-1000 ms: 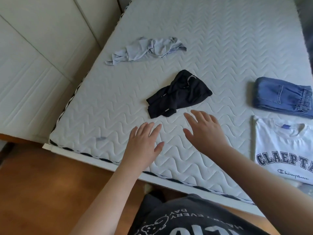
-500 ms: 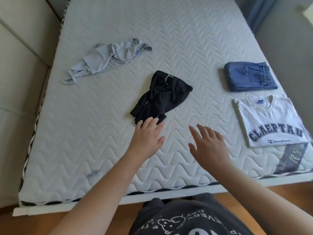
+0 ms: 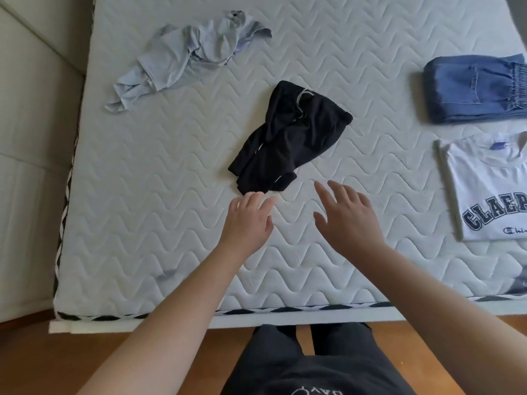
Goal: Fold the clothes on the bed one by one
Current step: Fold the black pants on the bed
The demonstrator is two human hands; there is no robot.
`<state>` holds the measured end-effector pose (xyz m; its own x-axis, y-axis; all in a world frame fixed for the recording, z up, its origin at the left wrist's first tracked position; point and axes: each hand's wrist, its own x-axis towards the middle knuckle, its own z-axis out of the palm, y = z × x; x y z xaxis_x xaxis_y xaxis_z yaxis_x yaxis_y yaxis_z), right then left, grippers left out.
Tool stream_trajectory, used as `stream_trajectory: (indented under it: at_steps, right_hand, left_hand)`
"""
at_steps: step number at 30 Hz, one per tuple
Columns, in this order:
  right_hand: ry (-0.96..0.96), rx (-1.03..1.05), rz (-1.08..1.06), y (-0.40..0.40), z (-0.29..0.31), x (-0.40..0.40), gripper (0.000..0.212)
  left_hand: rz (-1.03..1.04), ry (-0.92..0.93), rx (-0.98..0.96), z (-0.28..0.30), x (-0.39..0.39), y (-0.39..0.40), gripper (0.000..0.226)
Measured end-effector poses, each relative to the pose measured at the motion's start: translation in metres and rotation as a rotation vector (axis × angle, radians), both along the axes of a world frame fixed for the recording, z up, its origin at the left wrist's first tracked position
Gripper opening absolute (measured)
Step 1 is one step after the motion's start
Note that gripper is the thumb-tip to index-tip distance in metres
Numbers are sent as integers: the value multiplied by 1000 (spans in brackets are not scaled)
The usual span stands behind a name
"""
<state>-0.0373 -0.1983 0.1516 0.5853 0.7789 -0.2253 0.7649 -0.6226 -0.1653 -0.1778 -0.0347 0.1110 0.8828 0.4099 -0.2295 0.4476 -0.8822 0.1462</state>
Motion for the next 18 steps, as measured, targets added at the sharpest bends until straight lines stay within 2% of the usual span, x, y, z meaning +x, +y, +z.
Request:
stream_trajectory:
  at_steps: [4, 10, 13, 18]
  right_hand:
    - [53, -45, 53, 15, -34, 16, 62]
    - [114, -104, 54, 42, -93, 43, 65]
    - [149, -106, 42, 61, -124, 59, 67]
    - [193, -33, -45, 95, -169, 95, 63]
  left_hand:
    - [37, 51, -19, -28, 8, 7, 47]
    - [73, 68, 3, -77, 40, 31, 76]
    - [72, 88, 16, -111, 57, 46, 75]
    - [94, -23, 49, -158, 105, 78, 67]
